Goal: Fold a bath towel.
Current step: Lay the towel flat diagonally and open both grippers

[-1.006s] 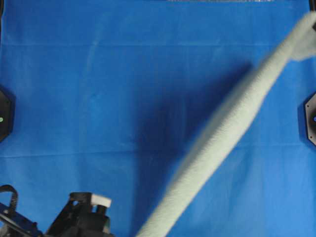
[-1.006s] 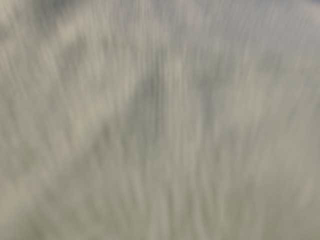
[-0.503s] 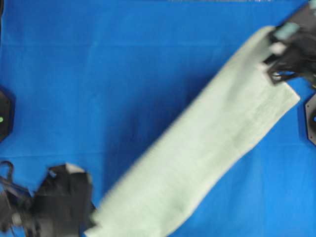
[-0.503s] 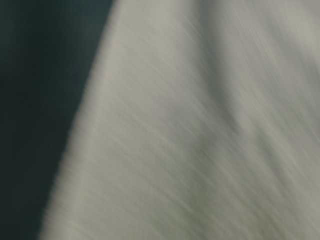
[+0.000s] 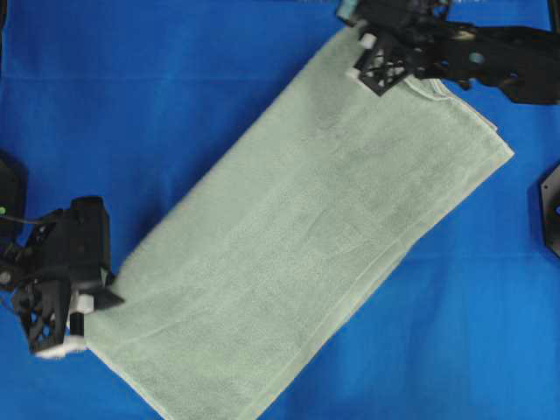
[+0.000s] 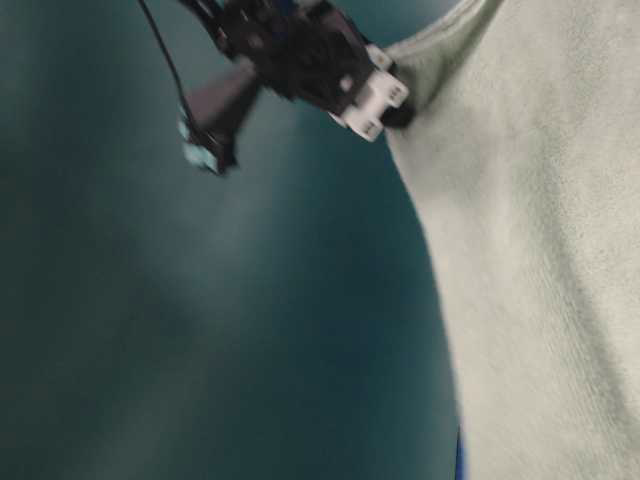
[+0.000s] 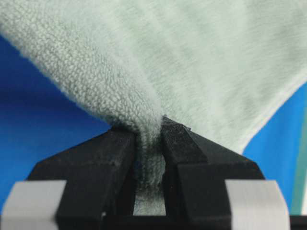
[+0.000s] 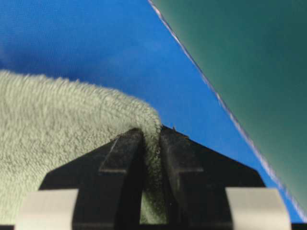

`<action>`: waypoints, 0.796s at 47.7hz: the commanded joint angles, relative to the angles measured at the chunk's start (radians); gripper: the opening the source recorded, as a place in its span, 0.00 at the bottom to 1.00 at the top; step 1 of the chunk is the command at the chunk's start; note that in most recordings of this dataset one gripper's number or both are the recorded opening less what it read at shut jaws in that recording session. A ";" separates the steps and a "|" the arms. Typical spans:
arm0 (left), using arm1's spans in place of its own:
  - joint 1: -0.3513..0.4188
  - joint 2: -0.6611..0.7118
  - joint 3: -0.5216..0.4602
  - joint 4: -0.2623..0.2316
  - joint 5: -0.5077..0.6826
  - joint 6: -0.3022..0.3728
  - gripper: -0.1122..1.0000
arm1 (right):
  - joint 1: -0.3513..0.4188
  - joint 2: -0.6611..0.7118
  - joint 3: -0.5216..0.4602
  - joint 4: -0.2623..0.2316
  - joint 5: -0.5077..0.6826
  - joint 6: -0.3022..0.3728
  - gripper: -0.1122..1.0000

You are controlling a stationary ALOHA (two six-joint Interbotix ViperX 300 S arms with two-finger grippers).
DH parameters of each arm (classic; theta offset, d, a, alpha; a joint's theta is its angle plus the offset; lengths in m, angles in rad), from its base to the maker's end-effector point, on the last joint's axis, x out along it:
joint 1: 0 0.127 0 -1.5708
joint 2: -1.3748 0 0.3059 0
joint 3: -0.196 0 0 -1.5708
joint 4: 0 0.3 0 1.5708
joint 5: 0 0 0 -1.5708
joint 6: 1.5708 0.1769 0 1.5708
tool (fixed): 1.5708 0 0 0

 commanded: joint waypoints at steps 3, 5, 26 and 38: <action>0.026 -0.018 0.040 -0.002 -0.037 0.000 0.20 | -0.021 0.026 -0.063 0.006 -0.006 -0.031 0.22; 0.034 -0.020 0.048 -0.002 -0.044 0.002 0.20 | -0.025 0.028 -0.064 0.006 -0.009 -0.037 0.22; 0.054 -0.052 0.051 -0.002 0.003 0.034 0.83 | -0.020 -0.035 -0.034 0.049 -0.003 -0.066 0.69; 0.071 -0.222 0.037 -0.002 0.118 0.118 0.86 | 0.018 -0.245 0.124 0.230 0.078 -0.091 0.69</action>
